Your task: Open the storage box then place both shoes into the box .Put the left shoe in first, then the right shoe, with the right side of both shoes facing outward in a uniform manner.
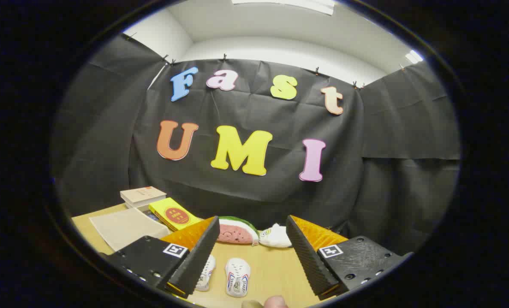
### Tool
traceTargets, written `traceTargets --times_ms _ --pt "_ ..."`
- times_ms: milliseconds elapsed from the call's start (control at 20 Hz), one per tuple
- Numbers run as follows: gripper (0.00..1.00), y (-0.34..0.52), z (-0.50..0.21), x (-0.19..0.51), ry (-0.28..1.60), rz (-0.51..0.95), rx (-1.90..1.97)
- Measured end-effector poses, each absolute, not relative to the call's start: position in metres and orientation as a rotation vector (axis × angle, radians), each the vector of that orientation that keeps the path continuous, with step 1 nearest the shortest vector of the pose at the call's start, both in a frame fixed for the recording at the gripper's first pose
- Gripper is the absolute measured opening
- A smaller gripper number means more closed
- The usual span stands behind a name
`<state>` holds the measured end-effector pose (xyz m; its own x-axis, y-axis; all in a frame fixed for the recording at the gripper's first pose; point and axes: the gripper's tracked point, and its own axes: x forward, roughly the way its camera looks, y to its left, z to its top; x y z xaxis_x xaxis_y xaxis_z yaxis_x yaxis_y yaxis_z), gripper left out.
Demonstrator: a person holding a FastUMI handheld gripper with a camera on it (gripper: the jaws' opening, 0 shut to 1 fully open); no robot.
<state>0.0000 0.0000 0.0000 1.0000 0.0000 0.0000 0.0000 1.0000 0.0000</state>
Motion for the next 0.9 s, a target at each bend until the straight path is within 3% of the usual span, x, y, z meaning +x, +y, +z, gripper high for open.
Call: traceTargets --times_ms 900 --pt "0.95 -0.029 -0.012 0.010 0.051 -0.011 0.081"
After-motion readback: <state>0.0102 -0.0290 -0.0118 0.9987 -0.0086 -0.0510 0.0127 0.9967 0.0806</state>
